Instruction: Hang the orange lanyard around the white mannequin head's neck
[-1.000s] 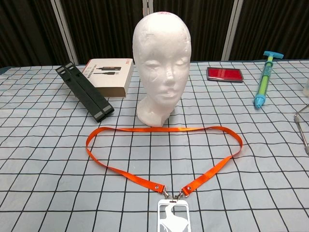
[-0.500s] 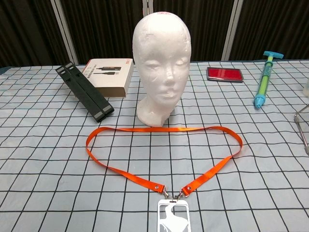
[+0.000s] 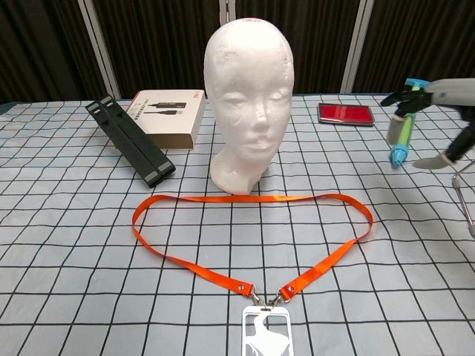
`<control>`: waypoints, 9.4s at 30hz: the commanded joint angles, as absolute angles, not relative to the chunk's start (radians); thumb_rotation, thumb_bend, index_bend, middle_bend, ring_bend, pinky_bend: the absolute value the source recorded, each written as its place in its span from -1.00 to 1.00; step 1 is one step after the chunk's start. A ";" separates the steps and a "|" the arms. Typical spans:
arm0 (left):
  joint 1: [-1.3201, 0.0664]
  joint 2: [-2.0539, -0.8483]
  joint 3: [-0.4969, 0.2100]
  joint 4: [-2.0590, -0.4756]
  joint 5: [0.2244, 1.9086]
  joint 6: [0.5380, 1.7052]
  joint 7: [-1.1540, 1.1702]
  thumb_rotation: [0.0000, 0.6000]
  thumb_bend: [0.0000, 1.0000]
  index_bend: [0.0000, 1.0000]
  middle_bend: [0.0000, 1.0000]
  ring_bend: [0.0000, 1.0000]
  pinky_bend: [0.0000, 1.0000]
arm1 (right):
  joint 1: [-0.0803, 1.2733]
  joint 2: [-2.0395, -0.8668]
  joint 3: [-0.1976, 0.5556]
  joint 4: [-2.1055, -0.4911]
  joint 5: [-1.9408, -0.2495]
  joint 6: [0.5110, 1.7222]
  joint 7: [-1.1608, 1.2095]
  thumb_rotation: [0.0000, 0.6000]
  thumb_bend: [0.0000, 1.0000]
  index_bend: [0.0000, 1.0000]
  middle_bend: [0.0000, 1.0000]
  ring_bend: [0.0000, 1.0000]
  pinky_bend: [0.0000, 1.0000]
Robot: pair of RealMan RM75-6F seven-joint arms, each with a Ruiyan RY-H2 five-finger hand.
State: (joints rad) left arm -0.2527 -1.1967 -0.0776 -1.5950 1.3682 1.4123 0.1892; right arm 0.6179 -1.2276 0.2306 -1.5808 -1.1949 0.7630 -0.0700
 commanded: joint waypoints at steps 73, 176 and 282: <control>-0.605 -1.559 -0.172 -1.313 1.359 0.996 0.206 1.00 -0.39 -0.33 -1.00 -1.00 -1.00 | 0.717 -1.481 0.080 -1.442 -1.190 0.857 -0.210 1.00 -0.09 0.39 -0.89 -1.00 -1.00; -0.701 -1.328 -0.376 -1.881 1.159 1.183 0.337 1.00 0.05 0.38 -1.00 -1.00 -1.00 | 0.667 -1.137 0.298 -1.786 -1.316 1.134 0.124 1.00 0.03 0.48 -0.71 -1.00 -1.00; -0.352 -1.142 -0.062 -1.738 1.183 1.445 0.263 1.00 -1.00 -1.00 -1.00 -1.00 -1.00 | 0.761 -1.518 0.062 -1.469 -1.586 0.783 0.108 1.00 1.00 -0.79 -0.80 -0.94 -1.00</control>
State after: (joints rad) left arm -0.3529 -1.1431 -0.0608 -1.7385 1.1826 1.4461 0.2642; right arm 0.7489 -1.4844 0.0587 -1.4968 -1.6118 0.8055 0.1312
